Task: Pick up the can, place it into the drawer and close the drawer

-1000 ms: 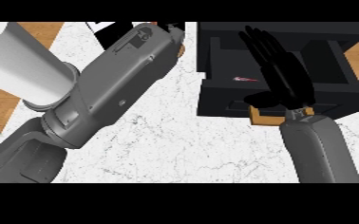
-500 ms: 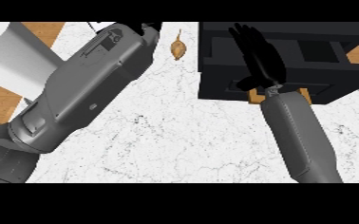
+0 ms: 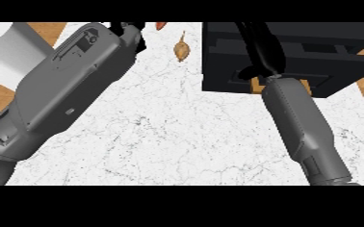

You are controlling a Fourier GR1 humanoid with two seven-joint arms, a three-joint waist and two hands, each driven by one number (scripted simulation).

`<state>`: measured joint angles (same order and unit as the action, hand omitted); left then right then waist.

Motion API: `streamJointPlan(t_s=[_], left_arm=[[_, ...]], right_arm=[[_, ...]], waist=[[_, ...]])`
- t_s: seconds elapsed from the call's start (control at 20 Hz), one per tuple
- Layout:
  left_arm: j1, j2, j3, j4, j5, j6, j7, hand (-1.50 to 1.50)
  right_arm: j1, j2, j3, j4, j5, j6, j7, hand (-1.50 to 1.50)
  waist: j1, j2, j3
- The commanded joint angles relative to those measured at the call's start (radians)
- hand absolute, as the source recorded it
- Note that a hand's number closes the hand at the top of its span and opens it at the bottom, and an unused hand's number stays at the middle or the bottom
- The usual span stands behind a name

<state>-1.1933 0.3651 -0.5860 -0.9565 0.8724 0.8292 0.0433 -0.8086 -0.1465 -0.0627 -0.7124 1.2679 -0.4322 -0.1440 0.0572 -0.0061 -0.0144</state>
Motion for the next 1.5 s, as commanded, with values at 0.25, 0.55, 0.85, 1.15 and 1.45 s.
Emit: streamJointPlan(t_s=[0.25,0.55,0.85,1.15,1.45], left_arm=[[0.055,0.041,0.016,-0.084,-0.033,0.003,0.024,-1.5],[0.065,0.06,0.018,-0.139,-0.045,0.009,0.062,-1.5],[0.078,0.077,0.04,-0.136,-0.051,-0.035,0.052,-1.5],[0.101,0.068,0.014,-0.189,-0.075,0.015,0.086,-1.5],[0.114,0.089,0.016,-0.244,-0.073,0.001,0.106,-1.5]], right_arm=[[-0.152,-0.022,-0.081,0.287,0.016,-0.17,0.003,-1.5],[-0.246,-0.047,-0.116,0.389,0.021,-0.252,0.009,-1.5],[-0.346,-0.078,-0.126,0.457,0.039,-0.251,0.042,-1.5],[-0.406,-0.101,-0.142,0.502,0.033,-0.211,0.049,-1.5],[-0.449,-0.071,-0.261,0.506,-0.118,-0.096,-0.127,-1.5]], waist=[[0.013,0.026,0.016],[0.031,0.03,0.017],[0.048,0.046,0.016],[0.046,0.04,0.016],[0.063,0.042,0.019]])
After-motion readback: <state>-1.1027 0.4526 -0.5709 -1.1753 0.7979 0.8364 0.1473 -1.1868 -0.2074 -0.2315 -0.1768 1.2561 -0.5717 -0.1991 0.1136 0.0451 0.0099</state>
